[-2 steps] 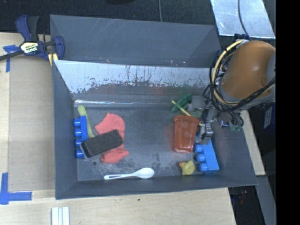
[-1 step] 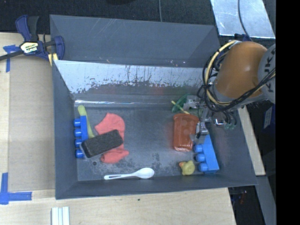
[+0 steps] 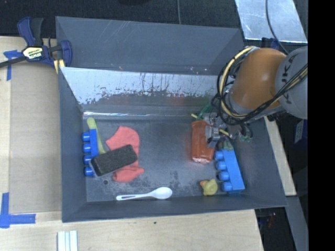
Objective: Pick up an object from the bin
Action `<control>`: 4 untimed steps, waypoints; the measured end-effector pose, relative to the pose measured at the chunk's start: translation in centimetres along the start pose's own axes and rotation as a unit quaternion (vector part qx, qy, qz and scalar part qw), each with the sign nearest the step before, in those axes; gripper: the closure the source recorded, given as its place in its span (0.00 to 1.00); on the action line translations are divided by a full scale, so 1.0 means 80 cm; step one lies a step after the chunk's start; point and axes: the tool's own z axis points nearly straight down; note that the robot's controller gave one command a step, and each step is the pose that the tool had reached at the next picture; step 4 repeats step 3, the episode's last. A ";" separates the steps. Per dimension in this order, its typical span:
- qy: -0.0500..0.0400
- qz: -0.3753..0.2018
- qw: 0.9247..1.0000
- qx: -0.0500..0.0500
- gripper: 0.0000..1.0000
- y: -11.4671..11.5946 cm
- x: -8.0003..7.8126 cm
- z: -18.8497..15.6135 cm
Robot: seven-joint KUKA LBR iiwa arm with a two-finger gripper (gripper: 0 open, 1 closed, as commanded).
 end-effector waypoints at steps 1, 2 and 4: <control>0.000 0.000 1.000 0.000 1.00 0.000 0.000 0.000; 0.005 -0.012 1.000 0.000 1.00 0.016 0.034 -0.066; 0.001 -0.012 1.000 0.001 1.00 0.005 -0.008 -0.160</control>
Offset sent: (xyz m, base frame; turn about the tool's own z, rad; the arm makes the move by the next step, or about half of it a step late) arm -0.0453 0.0252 0.1038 -0.0399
